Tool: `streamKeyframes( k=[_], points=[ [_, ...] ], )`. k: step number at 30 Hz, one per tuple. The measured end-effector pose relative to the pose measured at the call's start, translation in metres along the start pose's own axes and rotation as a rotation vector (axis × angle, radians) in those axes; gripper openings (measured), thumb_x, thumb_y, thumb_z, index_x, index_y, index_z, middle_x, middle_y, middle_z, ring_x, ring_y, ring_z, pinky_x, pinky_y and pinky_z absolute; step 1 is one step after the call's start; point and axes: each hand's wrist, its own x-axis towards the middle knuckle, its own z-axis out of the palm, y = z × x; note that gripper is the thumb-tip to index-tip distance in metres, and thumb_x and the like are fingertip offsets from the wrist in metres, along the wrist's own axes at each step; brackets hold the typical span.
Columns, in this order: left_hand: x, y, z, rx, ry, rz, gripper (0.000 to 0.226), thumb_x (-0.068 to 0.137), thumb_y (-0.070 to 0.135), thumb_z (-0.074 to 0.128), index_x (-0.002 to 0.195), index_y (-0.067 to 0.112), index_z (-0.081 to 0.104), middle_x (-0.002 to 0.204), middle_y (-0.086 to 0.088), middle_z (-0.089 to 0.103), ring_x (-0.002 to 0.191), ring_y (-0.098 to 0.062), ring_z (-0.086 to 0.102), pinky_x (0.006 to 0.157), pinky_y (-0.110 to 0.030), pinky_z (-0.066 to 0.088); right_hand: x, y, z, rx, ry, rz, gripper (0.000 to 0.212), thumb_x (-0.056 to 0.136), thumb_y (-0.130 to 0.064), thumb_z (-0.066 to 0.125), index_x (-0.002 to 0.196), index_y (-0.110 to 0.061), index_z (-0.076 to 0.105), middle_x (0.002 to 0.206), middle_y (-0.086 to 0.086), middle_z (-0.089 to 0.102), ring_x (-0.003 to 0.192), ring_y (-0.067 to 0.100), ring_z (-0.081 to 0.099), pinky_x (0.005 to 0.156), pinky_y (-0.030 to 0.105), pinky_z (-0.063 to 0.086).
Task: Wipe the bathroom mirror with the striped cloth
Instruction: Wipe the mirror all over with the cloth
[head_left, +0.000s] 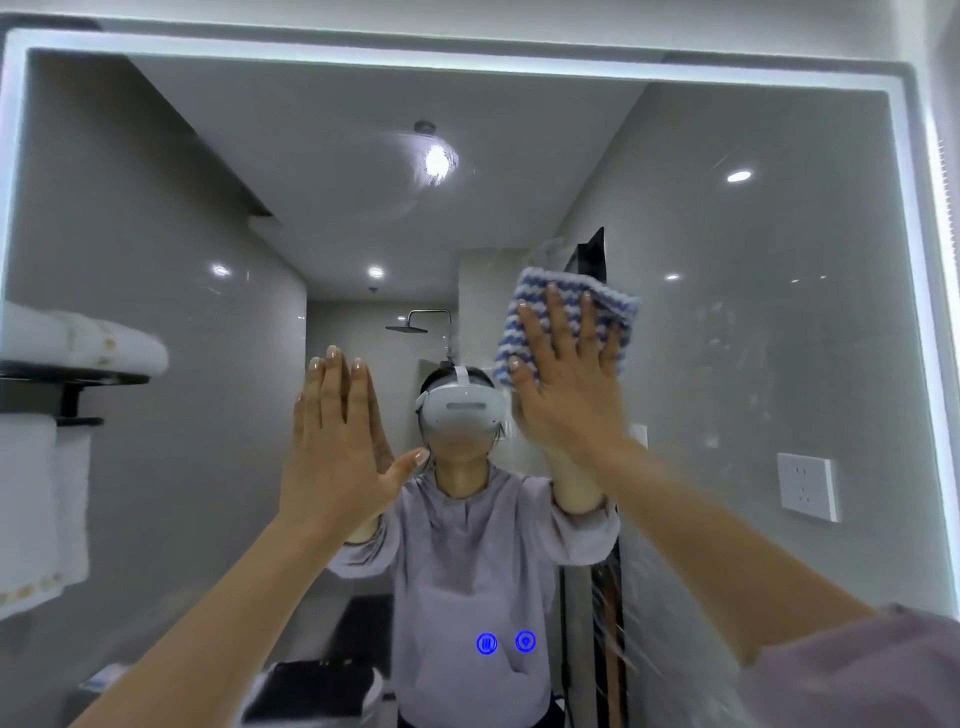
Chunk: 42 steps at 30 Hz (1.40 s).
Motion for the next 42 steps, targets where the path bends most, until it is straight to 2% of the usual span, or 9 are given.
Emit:
streamKeyframes(
  k=[4,8,13,16,19,23,29,35,42],
  points=[
    [0.0,0.0,-0.001,-0.002,0.0,-0.005,0.114,0.077,0.072,0.046,0.147,0.012,-0.021,0.155,-0.008,-0.028,0.142,-0.021,-0.027,0.114,-0.035,-0.013,0.016,-0.053,0.007,0.027,0.017,-0.134,0.061,0.1,-0.05,0.016,0.147,-0.03,-0.018,0.153,-0.003,-0.027,0.14,0.022,-0.028,0.108,0.041,-0.029],
    [0.0,0.0,-0.001,-0.014,0.006,0.0,0.114,0.077,0.072,0.046,0.147,0.012,-0.019,0.156,-0.009,-0.027,0.142,-0.02,-0.027,0.114,-0.036,-0.012,0.033,-0.075,0.002,0.023,0.002,-0.198,0.061,0.1,-0.047,0.021,0.15,-0.03,-0.01,0.159,-0.002,-0.016,0.144,0.022,-0.02,0.103,0.036,-0.035],
    [-0.001,-0.001,-0.001,-0.021,0.014,0.015,0.112,0.076,0.073,0.044,0.147,0.011,-0.016,0.157,-0.011,-0.022,0.142,-0.02,-0.026,0.116,-0.038,-0.009,0.037,-0.072,0.003,-0.018,-0.007,-0.226,0.06,0.1,-0.048,0.021,0.151,-0.03,-0.005,0.16,-0.002,-0.012,0.145,0.023,-0.019,0.106,0.036,-0.031],
    [-0.001,-0.002,-0.002,-0.041,0.006,0.018,0.112,0.075,0.073,0.044,0.146,0.012,-0.019,0.157,-0.009,-0.023,0.143,-0.02,-0.025,0.116,-0.038,-0.008,0.041,-0.064,0.002,-0.029,0.006,-0.261,0.058,0.1,-0.049,0.021,0.151,-0.033,-0.001,0.16,-0.003,-0.01,0.145,0.023,-0.017,0.113,0.042,-0.021],
    [-0.002,-0.004,-0.001,-0.038,0.012,0.025,0.11,0.072,0.078,0.032,0.144,0.015,-0.022,0.156,-0.007,-0.025,0.142,-0.018,-0.027,0.115,-0.036,-0.01,0.046,-0.047,-0.002,-0.062,0.019,-0.3,0.057,0.099,-0.049,0.021,0.15,-0.036,-0.002,0.16,-0.006,-0.008,0.146,0.021,-0.015,0.116,0.044,-0.016],
    [-0.001,-0.005,0.0,-0.056,0.027,0.036,0.109,0.073,0.078,0.031,0.144,0.015,-0.022,0.156,-0.007,-0.024,0.141,-0.017,-0.029,0.115,-0.035,-0.011,0.058,-0.009,-0.011,-0.086,0.023,-0.177,0.059,0.097,-0.055,0.008,0.148,-0.035,-0.015,0.159,-0.003,-0.017,0.143,0.019,-0.024,0.113,0.041,-0.021],
    [-0.002,-0.005,0.0,-0.035,0.034,0.042,0.109,0.078,0.074,0.041,0.139,0.016,-0.03,0.155,-0.009,-0.028,0.139,-0.018,-0.032,0.115,-0.036,-0.012,0.063,0.056,-0.022,0.081,0.057,0.146,0.057,0.099,-0.052,0.02,0.151,-0.038,0.001,0.16,-0.008,-0.009,0.146,0.02,-0.014,0.116,0.04,-0.014],
    [-0.002,-0.004,-0.001,-0.059,0.02,0.036,0.11,0.079,0.071,0.043,0.14,0.014,-0.028,0.153,-0.01,-0.031,0.141,-0.022,-0.029,0.117,-0.039,-0.011,0.064,0.033,-0.015,0.088,0.079,0.29,0.06,0.1,-0.048,0.017,0.152,-0.029,-0.007,0.16,-0.001,-0.015,0.145,0.024,-0.019,0.11,0.04,-0.022],
    [-0.001,-0.004,0.0,-0.079,0.013,0.023,0.11,0.08,0.072,0.041,0.142,0.015,-0.028,0.151,-0.008,-0.035,0.139,-0.02,-0.033,0.116,-0.038,-0.014,0.064,-0.062,-0.008,0.015,0.105,-0.027,0.062,0.1,-0.041,0.016,0.151,-0.019,-0.012,0.158,0.006,-0.021,0.143,0.026,-0.022,0.108,0.04,-0.03]
  ],
)
